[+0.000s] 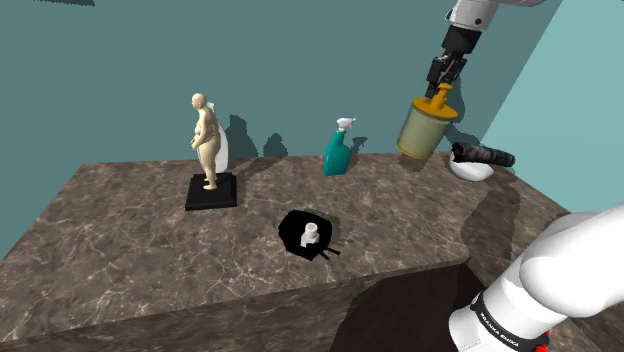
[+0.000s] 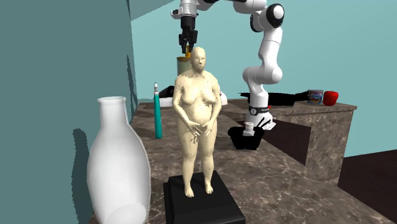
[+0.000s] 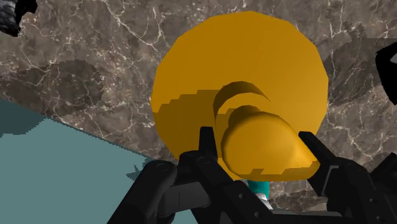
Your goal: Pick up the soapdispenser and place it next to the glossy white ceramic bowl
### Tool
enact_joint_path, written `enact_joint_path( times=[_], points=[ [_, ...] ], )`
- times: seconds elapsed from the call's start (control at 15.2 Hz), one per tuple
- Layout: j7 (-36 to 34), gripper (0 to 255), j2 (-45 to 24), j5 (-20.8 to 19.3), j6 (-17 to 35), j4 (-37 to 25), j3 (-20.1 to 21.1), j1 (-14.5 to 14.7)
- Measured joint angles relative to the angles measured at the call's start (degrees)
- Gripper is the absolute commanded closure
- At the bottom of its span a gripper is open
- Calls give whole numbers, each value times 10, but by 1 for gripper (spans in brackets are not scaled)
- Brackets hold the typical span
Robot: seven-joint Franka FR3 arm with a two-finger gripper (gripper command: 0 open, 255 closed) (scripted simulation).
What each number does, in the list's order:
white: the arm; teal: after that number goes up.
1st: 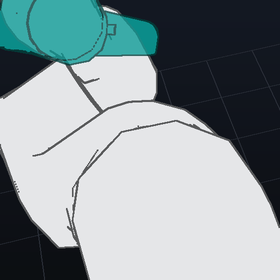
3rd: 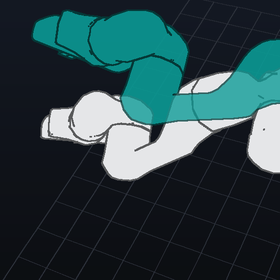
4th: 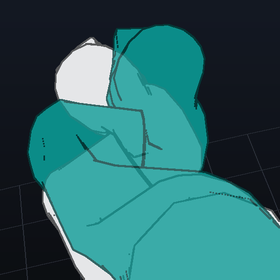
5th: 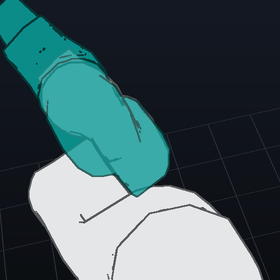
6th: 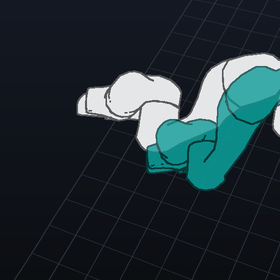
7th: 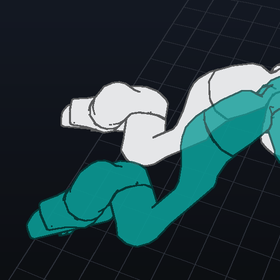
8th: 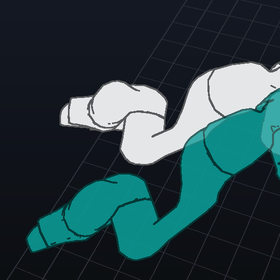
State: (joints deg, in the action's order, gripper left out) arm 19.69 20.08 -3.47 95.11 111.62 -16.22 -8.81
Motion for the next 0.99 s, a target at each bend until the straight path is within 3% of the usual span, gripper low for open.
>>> enact_joint_path(
  times=[0.99],
  points=[
    [195,255,40,-54,-65,-38,-135,-65]
  ],
)
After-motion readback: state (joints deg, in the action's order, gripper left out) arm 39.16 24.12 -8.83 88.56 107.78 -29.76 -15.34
